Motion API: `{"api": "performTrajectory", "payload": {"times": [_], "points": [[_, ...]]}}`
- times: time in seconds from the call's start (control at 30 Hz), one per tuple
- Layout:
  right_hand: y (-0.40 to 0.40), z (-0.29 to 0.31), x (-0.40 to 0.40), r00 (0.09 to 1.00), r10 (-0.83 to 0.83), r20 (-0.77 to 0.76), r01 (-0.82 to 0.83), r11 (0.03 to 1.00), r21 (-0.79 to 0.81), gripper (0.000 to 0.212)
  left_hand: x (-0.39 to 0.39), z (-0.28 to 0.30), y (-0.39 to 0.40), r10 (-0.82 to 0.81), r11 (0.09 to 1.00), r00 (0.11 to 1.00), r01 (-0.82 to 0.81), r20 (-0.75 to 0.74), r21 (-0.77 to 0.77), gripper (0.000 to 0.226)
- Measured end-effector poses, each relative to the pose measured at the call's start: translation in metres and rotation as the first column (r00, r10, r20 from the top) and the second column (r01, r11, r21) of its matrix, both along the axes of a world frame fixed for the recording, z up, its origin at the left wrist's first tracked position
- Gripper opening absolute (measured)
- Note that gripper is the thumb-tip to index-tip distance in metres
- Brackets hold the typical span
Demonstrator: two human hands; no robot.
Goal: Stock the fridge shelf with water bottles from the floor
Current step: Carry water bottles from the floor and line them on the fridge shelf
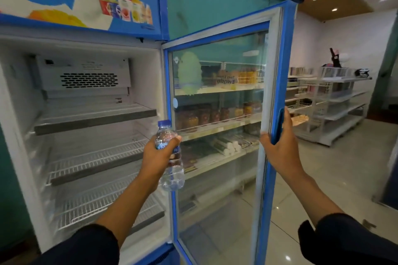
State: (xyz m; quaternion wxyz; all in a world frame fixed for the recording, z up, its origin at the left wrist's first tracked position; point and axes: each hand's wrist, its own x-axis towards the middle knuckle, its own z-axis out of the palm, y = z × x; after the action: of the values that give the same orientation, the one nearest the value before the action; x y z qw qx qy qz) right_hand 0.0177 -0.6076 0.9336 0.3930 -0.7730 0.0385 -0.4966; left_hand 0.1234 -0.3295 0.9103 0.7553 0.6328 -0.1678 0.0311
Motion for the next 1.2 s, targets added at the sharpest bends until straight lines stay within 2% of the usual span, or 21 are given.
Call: {"api": "performTrajectory", "payload": {"times": [0.07,0.13,0.2,0.27,0.4,0.53,0.63,0.73,0.87,0.97,1.07,1.2], "points": [[0.005,-0.007,-0.006,0.985,-0.027,0.172,0.052,0.988,-0.144,0.083,0.008,0.002,0.0,0.044,0.999,0.999,-0.044,0.019,0.024,0.048],[0.021,-0.017,-0.009,0.963,0.05,0.266,0.033,0.955,-0.296,0.076,0.016,0.004,0.005,0.082,0.996,0.996,-0.083,0.021,0.039,0.042],[0.039,-0.032,0.002,0.977,0.149,0.156,-0.085,0.93,-0.357,0.067,0.021,0.004,0.016,0.132,0.989,0.991,-0.133,0.028,0.068,0.037],[0.058,-0.045,0.024,0.973,0.229,-0.021,-0.224,0.926,-0.305,0.065,0.028,0.003,0.031,0.191,0.975,0.981,-0.195,0.042,0.108,0.031],[0.096,-0.068,0.093,0.929,0.271,-0.254,-0.342,0.891,-0.299,0.066,0.054,-0.002,0.074,0.286,0.946,0.957,-0.29,0.048,0.142,0.018],[0.15,-0.076,0.174,0.843,0.344,-0.413,-0.489,0.808,-0.327,0.071,0.093,0.003,0.125,0.376,0.903,0.922,-0.386,0.087,0.186,0.024],[0.201,-0.069,0.238,0.804,0.396,-0.443,-0.569,0.728,-0.382,0.072,0.136,0.018,0.164,0.424,0.882,0.899,-0.438,0.109,0.175,0.025],[0.247,-0.053,0.301,0.781,0.429,-0.454,-0.61,0.68,-0.407,0.072,0.184,0.045,0.201,0.447,0.863,0.88,-0.472,0.162,0.183,0.042],[0.288,-0.032,0.38,0.761,0.445,-0.473,-0.644,0.609,-0.463,0.071,0.252,0.082,0.242,0.466,0.822,0.843,-0.524,0.267,0.222,0.046],[0.313,-0.016,0.43,0.747,0.464,-0.476,-0.662,0.577,-0.478,0.07,0.302,0.102,0.265,0.478,0.799,0.833,-0.544,0.278,0.258,0.056],[0.338,-0.001,0.479,0.736,0.491,-0.465,-0.677,0.537,-0.504,0.07,0.353,0.109,0.283,0.525,0.753,0.805,-0.591,0.276,0.29,0.058],[0.369,0.017,0.549,0.692,0.531,-0.489,-0.717,0.426,-0.552,0.068,0.412,0.102,0.301,0.619,0.658,0.731,-0.682,0.287,0.318,0.058]]}}
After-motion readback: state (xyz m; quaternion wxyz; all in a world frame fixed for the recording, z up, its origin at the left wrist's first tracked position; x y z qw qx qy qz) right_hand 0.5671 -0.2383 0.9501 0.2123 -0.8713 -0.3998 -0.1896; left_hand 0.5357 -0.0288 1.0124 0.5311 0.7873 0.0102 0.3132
